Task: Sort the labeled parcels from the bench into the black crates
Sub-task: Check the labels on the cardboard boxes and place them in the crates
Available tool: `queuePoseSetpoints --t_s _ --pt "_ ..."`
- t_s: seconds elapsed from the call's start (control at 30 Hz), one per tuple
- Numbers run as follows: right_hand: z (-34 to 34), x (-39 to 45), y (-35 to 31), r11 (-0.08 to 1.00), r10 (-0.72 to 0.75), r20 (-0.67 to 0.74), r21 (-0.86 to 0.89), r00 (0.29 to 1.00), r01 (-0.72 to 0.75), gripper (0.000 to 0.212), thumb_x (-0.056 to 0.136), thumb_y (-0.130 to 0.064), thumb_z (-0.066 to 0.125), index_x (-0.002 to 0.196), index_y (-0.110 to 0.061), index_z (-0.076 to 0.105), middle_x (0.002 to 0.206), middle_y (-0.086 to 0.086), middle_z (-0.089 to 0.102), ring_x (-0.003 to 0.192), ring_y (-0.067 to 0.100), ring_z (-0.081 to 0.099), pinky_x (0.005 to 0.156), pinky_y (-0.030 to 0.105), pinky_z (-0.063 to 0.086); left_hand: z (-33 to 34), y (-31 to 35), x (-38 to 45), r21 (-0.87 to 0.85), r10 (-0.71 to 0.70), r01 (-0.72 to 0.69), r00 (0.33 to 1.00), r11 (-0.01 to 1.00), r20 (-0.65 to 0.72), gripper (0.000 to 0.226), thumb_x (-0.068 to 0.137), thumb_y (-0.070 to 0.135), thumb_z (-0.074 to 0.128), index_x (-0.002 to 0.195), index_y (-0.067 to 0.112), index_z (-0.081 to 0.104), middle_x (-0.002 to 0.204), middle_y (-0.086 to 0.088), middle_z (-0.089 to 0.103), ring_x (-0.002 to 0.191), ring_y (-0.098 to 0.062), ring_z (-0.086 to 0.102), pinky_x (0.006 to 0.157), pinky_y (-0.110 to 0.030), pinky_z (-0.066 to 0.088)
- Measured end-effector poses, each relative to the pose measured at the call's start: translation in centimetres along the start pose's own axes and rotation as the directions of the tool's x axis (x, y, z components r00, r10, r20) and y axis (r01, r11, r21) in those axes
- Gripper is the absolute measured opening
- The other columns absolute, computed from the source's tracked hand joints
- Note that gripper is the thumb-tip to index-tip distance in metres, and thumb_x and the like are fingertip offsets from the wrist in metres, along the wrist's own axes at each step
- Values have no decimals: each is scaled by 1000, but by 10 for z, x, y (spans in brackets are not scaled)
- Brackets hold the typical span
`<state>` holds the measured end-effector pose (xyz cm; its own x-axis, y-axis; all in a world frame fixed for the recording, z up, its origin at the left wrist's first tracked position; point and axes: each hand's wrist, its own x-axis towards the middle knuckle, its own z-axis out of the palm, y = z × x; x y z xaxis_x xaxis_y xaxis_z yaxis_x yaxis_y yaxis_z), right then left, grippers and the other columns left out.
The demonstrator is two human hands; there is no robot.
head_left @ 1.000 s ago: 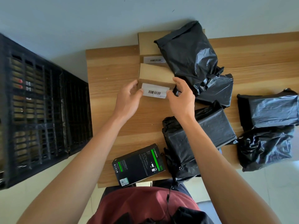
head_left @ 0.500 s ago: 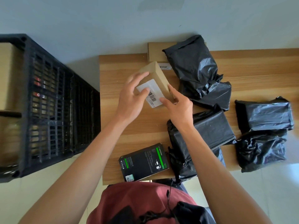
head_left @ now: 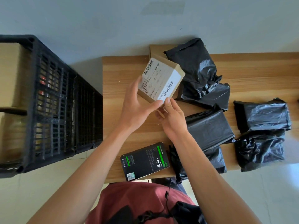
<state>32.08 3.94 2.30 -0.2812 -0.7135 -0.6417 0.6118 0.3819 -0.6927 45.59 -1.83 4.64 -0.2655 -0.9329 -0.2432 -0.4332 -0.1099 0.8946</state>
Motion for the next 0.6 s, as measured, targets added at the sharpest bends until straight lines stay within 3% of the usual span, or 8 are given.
queuePoseSetpoints --t_s 0.13,0.2,0.27,0.33,0.43,0.5,0.57,0.6 --pt "2 -8 8 998 50 54 -46 997 -48 28 109 -24 54 132 -19 68 115 3 73 106 22 69 91 38 54 -1 0 -5 32 67 -64 993 997 -102 85 81 41 85 153 30 40 148 14 44 130 14 35 102 -11 32" --pt "1 -11 4 986 31 11 -161 999 -29 37 107 -26 58 143 -20 60 124 0 75 113 20 72 99 43 55 -7 -5 -4 101 134 -122 985 987 -112 82 81 38 86 151 27 44 149 10 44 133 9 36 103 -9 31" --pt "1 -16 -6 976 -50 -107 -217 993 25 49 105 -30 62 152 -22 50 131 -3 71 115 14 71 102 47 56 -17 -11 -5 177 196 -175 975 969 -107 85 80 40 87 152 26 44 152 7 42 139 -2 37 106 -13 34" --pt "2 -21 -22 962 -180 -167 -233 969 138 54 103 -32 64 154 -24 46 138 -4 65 121 10 66 101 44 57 -29 -17 -7 234 261 -231 960 944 -105 87 79 41 87 152 25 44 155 3 41 143 -14 38 109 -31 46" --pt "6 -31 -41 871 -357 -76 -386 931 303 62 99 -38 68 155 -28 45 153 -6 54 137 4 54 112 40 50 -42 -23 -13 307 358 -324 932 895 -60 87 78 41 85 152 20 45 158 -3 37 147 -18 34 109 -54 46" --pt "9 -35 -48 780 -419 20 -504 908 372 63 98 -38 70 155 -28 46 156 -8 52 140 1 49 116 31 45 -48 -24 -17 355 403 -377 915 856 0 87 77 36 87 151 16 47 159 -7 36 147 -15 31 113 -56 43" --pt "12 -38 -51 712 -446 92 -567 890 415 59 100 -31 69 155 -24 47 153 -9 54 137 -2 50 111 16 44 -53 -23 -19 374 440 -430 896 822 62 87 77 33 89 150 16 46 159 -8 35 146 -18 32 113 -58 42" --pt "13 -38 -51 693 -451 113 -581 885 427 56 101 -26 68 153 -21 50 149 -9 58 133 -3 53 108 16 46 -56 -22 -19 377 454 -451 887 809 86 88 76 32 90 150 17 44 159 -8 35 147 -21 33 113 -58 42"
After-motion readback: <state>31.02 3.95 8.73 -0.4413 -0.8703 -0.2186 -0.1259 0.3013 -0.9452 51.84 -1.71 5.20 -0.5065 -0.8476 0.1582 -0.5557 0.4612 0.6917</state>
